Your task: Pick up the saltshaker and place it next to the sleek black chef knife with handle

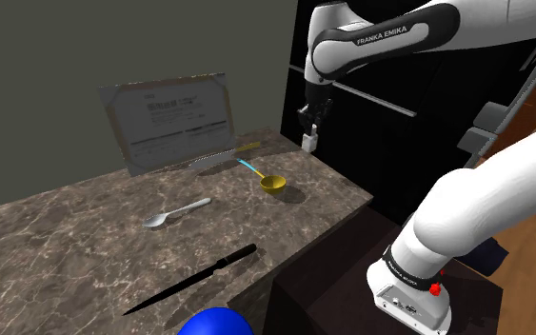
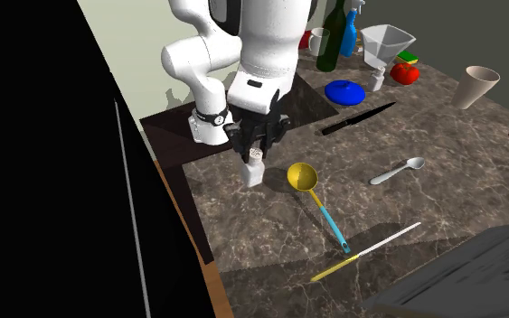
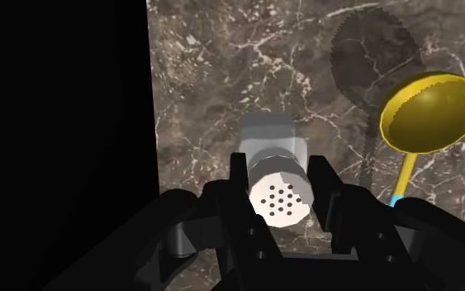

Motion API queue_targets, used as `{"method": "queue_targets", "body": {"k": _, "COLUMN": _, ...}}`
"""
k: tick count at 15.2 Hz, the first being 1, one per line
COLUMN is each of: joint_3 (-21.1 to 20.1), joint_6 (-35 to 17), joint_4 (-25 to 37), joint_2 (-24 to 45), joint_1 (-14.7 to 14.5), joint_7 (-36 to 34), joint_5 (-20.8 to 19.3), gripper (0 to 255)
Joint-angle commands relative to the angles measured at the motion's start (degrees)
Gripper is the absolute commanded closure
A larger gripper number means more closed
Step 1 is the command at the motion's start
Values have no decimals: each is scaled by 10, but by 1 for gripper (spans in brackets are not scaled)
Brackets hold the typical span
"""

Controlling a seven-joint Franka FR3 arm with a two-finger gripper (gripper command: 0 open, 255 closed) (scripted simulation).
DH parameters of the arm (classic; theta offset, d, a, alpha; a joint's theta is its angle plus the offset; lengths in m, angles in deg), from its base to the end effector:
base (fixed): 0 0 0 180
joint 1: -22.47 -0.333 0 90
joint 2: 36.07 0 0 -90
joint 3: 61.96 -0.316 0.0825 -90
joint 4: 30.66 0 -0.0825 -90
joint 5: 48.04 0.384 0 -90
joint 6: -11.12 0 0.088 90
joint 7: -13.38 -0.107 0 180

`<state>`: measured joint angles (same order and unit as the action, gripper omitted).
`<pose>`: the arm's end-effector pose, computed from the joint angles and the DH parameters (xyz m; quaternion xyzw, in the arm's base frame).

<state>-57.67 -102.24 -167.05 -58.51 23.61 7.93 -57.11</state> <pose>0.4245 -0.0518 0.4681 0.9965 -0.0601 -0.0050 0.0582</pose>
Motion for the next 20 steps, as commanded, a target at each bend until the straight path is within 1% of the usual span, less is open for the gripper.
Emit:
{"method": "queue_targets", "body": {"k": 1, "joint_3": 0, "joint_6": 18, "joint_4": 13, "joint_2": -5, "joint_1": 0, "joint_7": 3, "joint_5": 1, "gripper": 255}}
{"method": "queue_targets", "body": {"k": 8, "joint_3": -2, "joint_6": 67, "joint_4": 55, "joint_2": -13, "joint_1": -1, "joint_7": 9, "joint_5": 4, "gripper": 255}}
{"method": "queue_targets", "body": {"k": 14, "joint_3": -62, "joint_6": 78, "joint_4": 65, "joint_2": -3, "joint_1": -36, "joint_7": -74, "joint_5": 31, "gripper": 255}}
{"method": "queue_targets", "body": {"k": 20, "joint_3": -121, "joint_6": 87, "joint_4": 99, "joint_2": 29, "joint_1": -69, "joint_7": -156, "joint_5": 53, "gripper": 255}}
